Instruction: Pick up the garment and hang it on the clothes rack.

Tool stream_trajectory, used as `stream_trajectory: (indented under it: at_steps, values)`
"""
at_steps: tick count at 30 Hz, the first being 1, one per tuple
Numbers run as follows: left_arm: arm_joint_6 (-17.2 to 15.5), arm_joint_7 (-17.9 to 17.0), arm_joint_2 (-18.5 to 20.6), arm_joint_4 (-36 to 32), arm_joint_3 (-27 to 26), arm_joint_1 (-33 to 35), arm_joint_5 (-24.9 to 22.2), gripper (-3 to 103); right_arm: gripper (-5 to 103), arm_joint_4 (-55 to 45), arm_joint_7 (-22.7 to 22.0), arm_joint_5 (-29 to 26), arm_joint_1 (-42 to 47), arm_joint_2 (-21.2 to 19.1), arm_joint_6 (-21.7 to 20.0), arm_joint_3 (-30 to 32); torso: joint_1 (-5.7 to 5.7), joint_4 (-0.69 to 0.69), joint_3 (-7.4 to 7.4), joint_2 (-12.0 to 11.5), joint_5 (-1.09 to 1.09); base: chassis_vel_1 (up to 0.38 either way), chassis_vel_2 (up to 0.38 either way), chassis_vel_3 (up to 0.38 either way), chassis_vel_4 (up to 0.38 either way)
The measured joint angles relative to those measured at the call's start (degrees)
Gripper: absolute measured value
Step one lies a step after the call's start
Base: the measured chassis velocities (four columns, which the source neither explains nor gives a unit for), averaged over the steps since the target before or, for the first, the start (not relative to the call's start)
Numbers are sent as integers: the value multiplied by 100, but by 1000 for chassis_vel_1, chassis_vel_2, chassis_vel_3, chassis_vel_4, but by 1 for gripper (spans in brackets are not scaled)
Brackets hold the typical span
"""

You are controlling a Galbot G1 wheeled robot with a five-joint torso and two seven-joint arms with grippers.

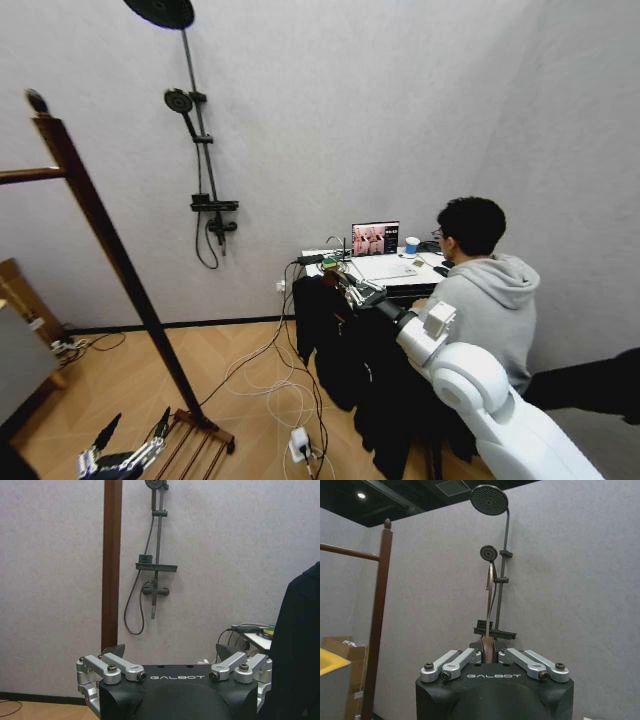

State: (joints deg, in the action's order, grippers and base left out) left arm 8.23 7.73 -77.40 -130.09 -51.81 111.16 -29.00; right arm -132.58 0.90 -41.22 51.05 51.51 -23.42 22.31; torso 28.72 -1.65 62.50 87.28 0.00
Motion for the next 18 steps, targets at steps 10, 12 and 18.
stream_trajectory:
  at_steps: [10, 12, 18]
  values:
    - [0, 0, 0, 0, 0, 0, 0, 100, 9, -195, -13, -138, -7, -9, -8, 117, 7, 0, 2, -2, 1, 83, 92, 99, 83]
    - [0, 0, 0, 0, 0, 0, 0, 100, 9, -209, -47, -163, -10, -6, 7, 151, 7, 0, 2, -2, 0, 133, 113, 108, 94]
    - [0, 0, 0, 0, 0, 0, 0, 100, 9, -288, -173, -280, -29, -14, -18, 237, 6, 1, 2, -2, 0, 132, 124, 119, 135]
